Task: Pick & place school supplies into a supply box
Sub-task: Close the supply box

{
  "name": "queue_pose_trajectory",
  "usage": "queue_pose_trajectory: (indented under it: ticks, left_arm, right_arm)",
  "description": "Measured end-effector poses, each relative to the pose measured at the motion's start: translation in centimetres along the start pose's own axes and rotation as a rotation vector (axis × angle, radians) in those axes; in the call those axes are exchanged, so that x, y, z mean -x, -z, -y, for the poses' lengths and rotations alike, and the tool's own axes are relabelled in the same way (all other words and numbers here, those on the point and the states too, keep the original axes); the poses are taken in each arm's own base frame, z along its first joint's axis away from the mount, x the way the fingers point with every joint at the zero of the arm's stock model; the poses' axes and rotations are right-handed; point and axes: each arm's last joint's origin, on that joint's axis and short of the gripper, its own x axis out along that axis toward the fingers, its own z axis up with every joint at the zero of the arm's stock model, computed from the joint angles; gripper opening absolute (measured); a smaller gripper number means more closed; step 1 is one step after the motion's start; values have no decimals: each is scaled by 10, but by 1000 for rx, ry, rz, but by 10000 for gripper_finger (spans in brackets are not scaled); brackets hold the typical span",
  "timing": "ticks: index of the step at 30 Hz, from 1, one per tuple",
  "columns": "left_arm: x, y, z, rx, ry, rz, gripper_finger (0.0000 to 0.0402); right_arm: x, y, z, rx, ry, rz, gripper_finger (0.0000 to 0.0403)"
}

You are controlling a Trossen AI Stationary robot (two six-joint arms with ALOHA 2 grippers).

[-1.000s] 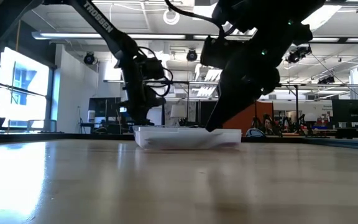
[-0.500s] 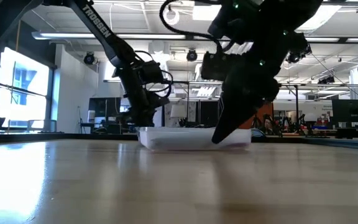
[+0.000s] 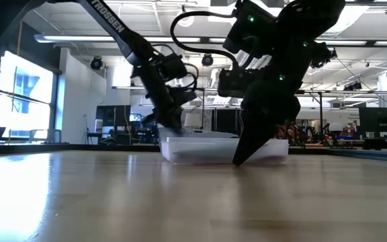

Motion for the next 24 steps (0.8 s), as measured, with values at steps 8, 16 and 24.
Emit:
queue_pose_trajectory:
  ticks: [8,16,24]
  left_arm:
    - [30,-24,34,-91,-43,-1,14]
    - [67,-28,76,-178,-203,-31,23]
    - [77,-21,100,-240,-382,58,21]
  right_arm:
    - [0,1,0,1,7,-8,0]
    - [0,1,1,32,43,-4,0]
    - [1,2,-4,33,10,-8,0]
